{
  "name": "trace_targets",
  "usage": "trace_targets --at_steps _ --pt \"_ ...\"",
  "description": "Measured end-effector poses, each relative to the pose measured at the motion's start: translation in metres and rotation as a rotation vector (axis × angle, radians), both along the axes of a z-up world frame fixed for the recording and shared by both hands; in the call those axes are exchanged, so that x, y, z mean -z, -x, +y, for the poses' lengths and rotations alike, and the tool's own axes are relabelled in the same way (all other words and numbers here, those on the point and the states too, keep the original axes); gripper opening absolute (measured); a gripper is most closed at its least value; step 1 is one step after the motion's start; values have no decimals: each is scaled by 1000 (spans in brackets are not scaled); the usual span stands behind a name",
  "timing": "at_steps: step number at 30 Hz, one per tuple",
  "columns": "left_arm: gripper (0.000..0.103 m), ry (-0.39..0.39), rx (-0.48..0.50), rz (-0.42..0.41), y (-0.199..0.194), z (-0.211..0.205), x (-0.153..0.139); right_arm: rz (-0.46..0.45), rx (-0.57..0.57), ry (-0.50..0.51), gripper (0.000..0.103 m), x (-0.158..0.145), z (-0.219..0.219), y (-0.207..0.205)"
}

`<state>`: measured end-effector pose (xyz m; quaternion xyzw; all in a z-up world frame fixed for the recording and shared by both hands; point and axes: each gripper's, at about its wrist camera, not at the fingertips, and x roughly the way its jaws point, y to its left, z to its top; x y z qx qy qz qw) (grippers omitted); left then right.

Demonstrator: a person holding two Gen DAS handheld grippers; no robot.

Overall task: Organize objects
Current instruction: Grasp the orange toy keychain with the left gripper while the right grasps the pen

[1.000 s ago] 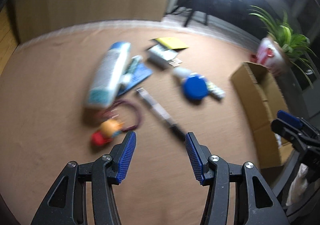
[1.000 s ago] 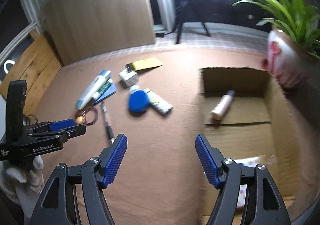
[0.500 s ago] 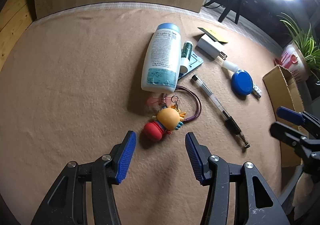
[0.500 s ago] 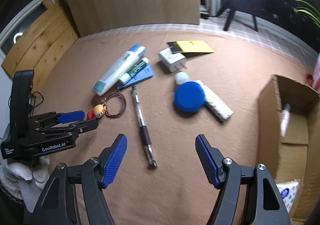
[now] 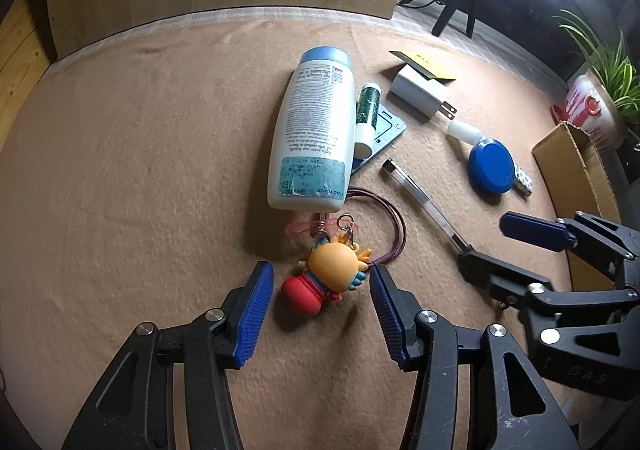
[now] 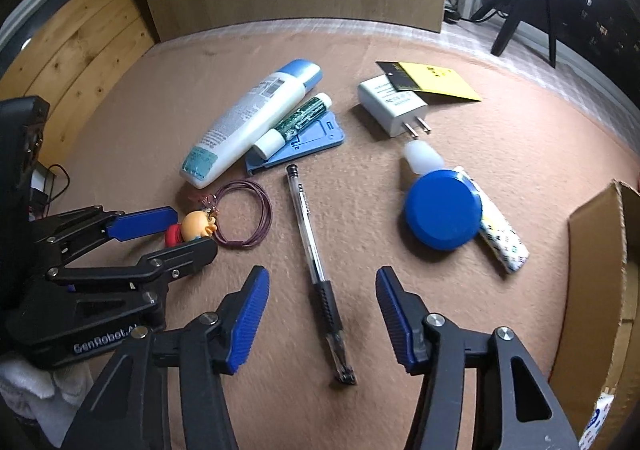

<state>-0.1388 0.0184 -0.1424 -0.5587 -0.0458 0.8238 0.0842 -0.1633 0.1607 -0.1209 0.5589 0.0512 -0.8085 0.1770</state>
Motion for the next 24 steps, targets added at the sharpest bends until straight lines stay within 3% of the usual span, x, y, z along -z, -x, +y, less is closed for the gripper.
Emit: trace_targets --at_steps 4,13,19,24 --pt "47 4 5 3 3 4 1 -8 -13 -25 42 5 -8 3" --pt "47 9 -3 18 3 5 2 -8 -5 -61 31 14 -14 6" --pt "46 16 -5 33 -4 4 1 -13 0 -54 14 13 -10 5" --pt "46 10 -17 37 -6 3 0 -20 18 -28 10 14 -1 1"
